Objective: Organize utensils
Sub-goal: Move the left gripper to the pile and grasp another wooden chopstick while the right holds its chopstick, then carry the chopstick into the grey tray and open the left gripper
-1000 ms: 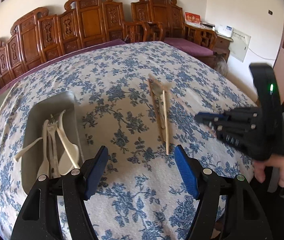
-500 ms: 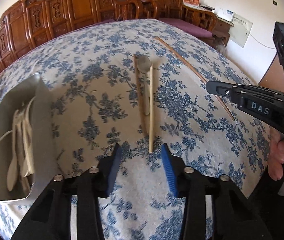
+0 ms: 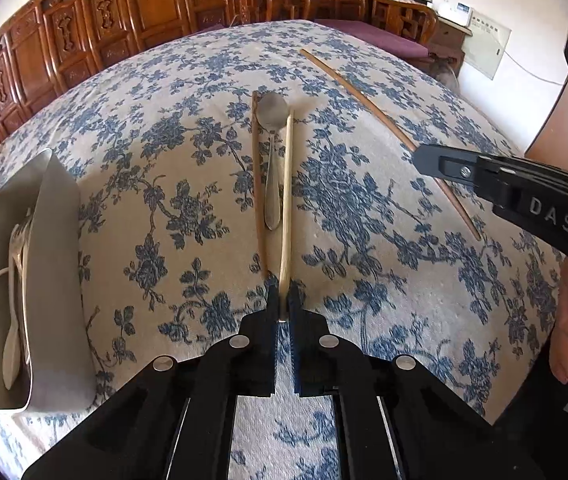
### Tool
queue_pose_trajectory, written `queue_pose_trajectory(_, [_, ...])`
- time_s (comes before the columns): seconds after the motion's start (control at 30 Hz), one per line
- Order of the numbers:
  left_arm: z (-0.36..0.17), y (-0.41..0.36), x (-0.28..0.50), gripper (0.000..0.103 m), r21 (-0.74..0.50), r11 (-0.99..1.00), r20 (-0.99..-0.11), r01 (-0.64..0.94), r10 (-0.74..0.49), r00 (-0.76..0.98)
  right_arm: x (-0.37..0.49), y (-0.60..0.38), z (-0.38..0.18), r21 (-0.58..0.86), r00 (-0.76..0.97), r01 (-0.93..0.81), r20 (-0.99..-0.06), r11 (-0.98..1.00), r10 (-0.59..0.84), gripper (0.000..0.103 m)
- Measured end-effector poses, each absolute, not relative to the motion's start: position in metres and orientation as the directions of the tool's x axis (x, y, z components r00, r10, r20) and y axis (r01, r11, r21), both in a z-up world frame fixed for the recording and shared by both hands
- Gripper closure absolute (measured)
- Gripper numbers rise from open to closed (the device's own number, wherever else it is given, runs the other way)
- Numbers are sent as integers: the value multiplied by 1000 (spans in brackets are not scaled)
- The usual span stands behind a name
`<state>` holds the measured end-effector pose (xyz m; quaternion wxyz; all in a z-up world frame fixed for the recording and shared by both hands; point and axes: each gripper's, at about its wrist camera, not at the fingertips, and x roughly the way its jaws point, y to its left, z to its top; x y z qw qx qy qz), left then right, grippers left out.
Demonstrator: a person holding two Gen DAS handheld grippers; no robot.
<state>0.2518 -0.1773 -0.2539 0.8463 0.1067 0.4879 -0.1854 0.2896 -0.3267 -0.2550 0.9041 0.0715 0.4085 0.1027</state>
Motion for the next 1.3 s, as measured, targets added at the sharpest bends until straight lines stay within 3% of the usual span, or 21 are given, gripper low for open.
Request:
queue_pose_trajectory(0.33, [-223,-156,215,100,38,900,-822,435,-220,526,284,-316,-252,198,650,-157,-717,968,252,97])
queue_pose_trajectory(0.8, [-158,-85,202,100,27,943,-748,332,-201,633,273,-297,-236,224,669,-210,-677,952,307,97])
queue_pose_trajectory(1.3, [-158,-26,205,100,27,974,-744,223,-129,655,251,-241,-215,248,654,-350,-626,904,425,97])
